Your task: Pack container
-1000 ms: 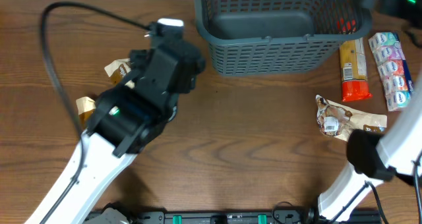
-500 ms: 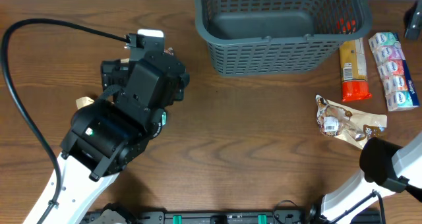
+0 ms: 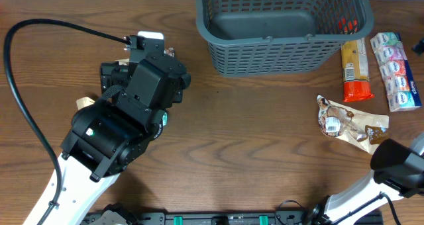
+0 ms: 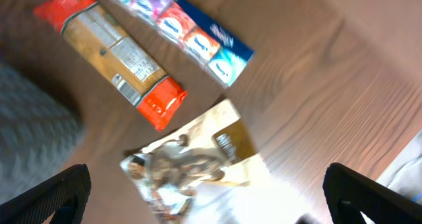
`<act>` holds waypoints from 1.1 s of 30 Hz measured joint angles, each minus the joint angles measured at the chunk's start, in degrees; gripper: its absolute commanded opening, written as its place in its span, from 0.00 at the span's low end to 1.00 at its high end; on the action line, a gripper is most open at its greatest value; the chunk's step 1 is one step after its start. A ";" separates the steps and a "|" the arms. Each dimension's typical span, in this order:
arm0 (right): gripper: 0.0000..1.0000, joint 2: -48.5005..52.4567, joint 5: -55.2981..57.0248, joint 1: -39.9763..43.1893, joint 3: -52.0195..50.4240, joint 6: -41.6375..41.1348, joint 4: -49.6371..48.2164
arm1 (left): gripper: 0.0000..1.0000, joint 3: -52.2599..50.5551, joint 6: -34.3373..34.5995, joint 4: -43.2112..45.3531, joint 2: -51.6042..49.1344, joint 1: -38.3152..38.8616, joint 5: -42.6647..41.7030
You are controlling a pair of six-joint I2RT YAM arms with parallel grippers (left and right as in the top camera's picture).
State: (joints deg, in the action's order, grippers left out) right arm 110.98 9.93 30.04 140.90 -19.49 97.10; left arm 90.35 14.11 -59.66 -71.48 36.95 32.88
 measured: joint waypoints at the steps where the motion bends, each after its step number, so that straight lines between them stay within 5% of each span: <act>1: 0.99 0.00 -0.96 0.46 -0.87 -2.80 0.02 | 0.99 0.00 0.00 -0.02 0.00 0.00 0.13; 16: 0.99 -0.46 -16.72 2.84 -8.90 -19.76 -0.04 | 0.99 0.00 0.00 -0.15 -0.02 0.00 0.15; 26: 0.99 -13.51 -9.14 2.84 -30.03 -29.81 -3.34 | 0.99 0.00 0.00 -0.79 -0.02 0.00 0.17; 33: 0.99 -26.51 -7.54 3.17 -52.98 -32.15 -18.58 | 0.99 0.00 0.00 -1.03 -0.02 0.00 0.17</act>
State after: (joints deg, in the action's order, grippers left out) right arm 84.47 2.39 33.21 87.92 -51.64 78.52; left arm 90.35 14.11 -60.69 -71.50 36.95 33.06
